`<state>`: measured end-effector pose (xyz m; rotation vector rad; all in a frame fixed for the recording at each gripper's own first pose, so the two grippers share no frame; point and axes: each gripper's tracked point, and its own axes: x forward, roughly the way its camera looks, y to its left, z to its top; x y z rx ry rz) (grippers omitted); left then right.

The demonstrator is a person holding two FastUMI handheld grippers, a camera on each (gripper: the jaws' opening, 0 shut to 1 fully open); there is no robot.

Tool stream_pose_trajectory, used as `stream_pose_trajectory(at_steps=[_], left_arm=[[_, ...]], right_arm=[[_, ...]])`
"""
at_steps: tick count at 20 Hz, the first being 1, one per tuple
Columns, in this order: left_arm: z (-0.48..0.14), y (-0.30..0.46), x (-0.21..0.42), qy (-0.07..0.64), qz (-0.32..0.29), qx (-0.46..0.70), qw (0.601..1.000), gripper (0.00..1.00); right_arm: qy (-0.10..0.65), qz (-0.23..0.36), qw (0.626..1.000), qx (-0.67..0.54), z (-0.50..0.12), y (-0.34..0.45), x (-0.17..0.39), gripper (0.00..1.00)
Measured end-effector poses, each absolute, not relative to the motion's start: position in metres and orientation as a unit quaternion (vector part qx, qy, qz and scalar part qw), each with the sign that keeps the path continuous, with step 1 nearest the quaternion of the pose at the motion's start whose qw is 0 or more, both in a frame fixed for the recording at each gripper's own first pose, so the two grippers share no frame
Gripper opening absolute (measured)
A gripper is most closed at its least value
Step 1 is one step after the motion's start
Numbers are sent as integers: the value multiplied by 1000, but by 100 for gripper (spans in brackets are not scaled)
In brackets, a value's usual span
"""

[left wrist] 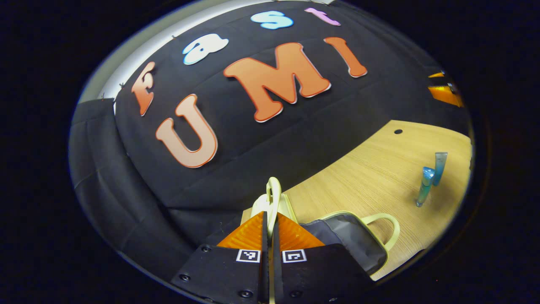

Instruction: First open the suitcase, pack the skin care products into it, and then close the suitcase.

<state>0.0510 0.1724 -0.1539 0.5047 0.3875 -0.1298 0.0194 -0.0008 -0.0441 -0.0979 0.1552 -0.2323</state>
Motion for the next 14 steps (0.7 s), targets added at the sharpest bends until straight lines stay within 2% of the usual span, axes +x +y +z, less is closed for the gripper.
stream_pose_trajectory(at_steps=[5, 14], left_arm=[[-145, 248, 69, 188, -28, 243, 951, 5], [-174, 351, 86, 213, 5, 212, 954, 5]], right_arm=[[82, -116, 989, -51, -44, 23, 29, 95], [112, -142, 982, -46, -49, 44, 27, 95]])
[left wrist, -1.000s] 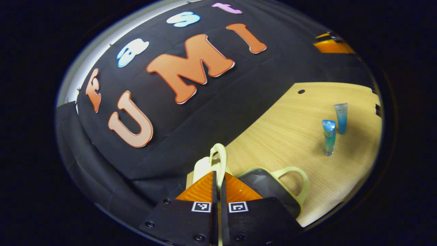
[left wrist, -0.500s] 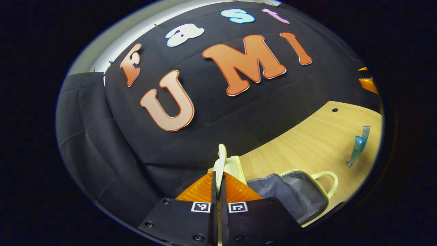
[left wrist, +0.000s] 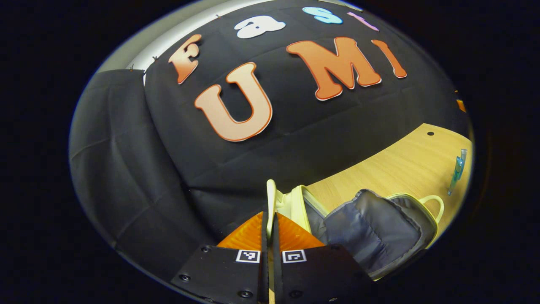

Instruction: First open the suitcase, pack the skin care products into it, and then close the suitcase.

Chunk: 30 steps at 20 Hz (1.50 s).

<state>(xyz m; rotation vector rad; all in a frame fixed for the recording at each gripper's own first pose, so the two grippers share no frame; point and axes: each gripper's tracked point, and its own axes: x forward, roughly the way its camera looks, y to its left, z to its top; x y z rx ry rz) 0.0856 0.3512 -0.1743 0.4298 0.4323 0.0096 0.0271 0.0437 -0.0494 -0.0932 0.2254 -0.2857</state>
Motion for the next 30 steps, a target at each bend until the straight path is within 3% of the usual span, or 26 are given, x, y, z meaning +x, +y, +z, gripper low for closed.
stream_pose_trajectory(at_steps=[9, 17, 21, 23, 24, 30], left_arm=[[-256, 461, 87, 282, 53, 164, 944, 5], [-343, 498, 69, 360, 73, 128, 921, 5], [-356, 516, 49, 386, 119, 121, 907, 16], [-339, 509, 62, 356, 119, 121, 919, 14], [-334, 502, 69, 345, 113, 122, 924, 19], [-258, 423, 83, 265, 66, 123, 954, 76]], right_arm=[[141, -168, 975, -28, -53, 50, 10, 95], [148, -180, 972, -9, -55, 45, 6, 95], [157, -182, 971, -12, -61, 43, 2, 96], [157, -181, 971, -12, -63, 44, 0, 96], [156, -180, 971, -14, -63, 43, 0, 96], [149, -180, 972, -20, -71, 30, -8, 95]])
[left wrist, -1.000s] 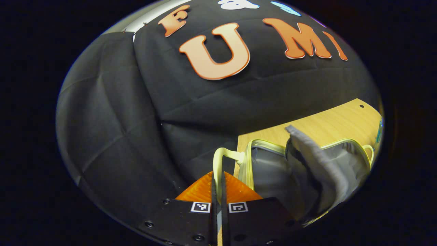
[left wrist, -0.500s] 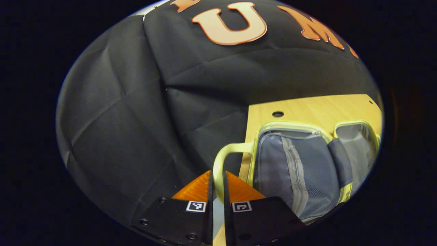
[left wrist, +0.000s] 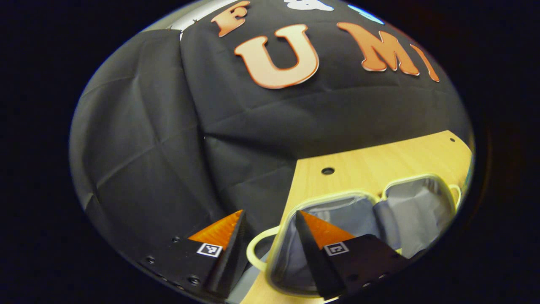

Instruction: First open the suitcase, pack the skin care products into it, and then close the suitcase.

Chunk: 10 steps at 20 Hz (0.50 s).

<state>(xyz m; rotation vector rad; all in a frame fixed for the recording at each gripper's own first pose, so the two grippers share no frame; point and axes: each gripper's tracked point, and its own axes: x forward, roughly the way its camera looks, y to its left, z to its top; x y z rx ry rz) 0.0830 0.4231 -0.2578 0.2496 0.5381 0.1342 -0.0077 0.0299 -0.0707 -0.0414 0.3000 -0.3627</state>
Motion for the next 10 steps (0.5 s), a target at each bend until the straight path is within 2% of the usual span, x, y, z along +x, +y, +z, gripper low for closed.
stream_pose_trajectory(at_steps=[1, 6, 8, 9, 10], left_arm=[[-247, 404, 85, 251, 55, 125, 958, 87], [-211, 305, 90, 208, -4, 124, 970, 89], [-198, 260, 85, 194, -27, 112, 974, 97], [-193, 237, 79, 183, -39, 108, 976, 93], [-187, 215, 76, 173, -45, 100, 979, 93]], right_arm=[[153, -177, 972, -18, -75, 27, -9, 95], [157, -168, 973, -8, -87, 12, -15, 95], [161, -158, 974, -6, -94, 6, -17, 95], [162, -152, 975, -5, -95, 4, -17, 96], [157, -143, 977, -1, -96, 3, -18, 96]])
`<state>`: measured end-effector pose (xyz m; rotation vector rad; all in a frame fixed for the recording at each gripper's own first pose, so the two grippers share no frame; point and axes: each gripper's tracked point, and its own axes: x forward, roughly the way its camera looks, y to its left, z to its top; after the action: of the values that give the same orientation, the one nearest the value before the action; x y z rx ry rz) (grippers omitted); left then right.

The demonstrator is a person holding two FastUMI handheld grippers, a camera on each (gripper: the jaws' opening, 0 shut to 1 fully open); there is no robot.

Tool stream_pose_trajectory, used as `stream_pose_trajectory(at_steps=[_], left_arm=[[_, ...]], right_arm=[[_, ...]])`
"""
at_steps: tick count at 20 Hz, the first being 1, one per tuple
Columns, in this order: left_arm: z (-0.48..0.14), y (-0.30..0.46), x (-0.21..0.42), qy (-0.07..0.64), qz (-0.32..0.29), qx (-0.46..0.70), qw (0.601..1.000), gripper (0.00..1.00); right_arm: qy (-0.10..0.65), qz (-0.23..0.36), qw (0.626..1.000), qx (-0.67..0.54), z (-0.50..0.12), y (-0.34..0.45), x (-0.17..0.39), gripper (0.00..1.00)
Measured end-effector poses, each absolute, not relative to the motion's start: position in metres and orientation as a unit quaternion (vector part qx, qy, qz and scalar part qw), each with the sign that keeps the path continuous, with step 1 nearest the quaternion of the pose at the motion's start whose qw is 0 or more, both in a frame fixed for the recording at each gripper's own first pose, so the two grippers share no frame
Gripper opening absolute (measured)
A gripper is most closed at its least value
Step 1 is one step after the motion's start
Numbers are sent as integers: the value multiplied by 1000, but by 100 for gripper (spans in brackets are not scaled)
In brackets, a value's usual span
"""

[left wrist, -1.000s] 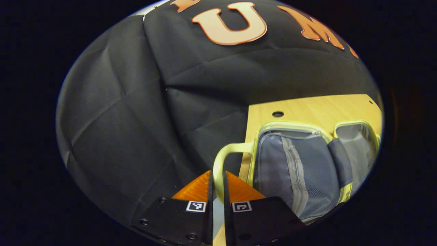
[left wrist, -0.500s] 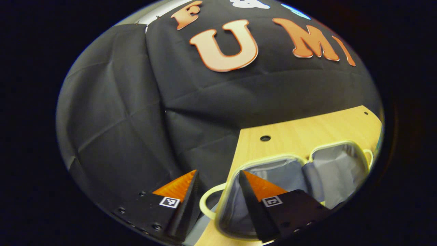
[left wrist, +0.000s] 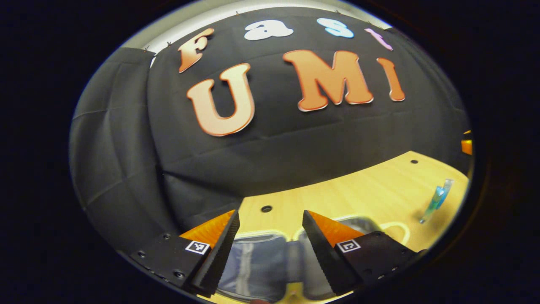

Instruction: First open the suitcase, pack the skin care products into it, and then close the suitcase.

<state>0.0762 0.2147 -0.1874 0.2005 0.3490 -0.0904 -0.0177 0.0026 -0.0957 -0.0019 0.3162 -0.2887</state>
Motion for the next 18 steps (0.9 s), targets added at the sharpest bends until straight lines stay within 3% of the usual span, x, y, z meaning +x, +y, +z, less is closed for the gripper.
stream_pose_trajectory(at_steps=[8, 18], left_arm=[[-214, 40, 23, 196, -151, 63, 967, 95], [-276, -100, -18, 211, -227, -2, 951, 95]], right_arm=[[174, -90, 981, 6, -121, -16, -19, 96], [200, -19, 980, -11, -181, -26, -18, 96]])
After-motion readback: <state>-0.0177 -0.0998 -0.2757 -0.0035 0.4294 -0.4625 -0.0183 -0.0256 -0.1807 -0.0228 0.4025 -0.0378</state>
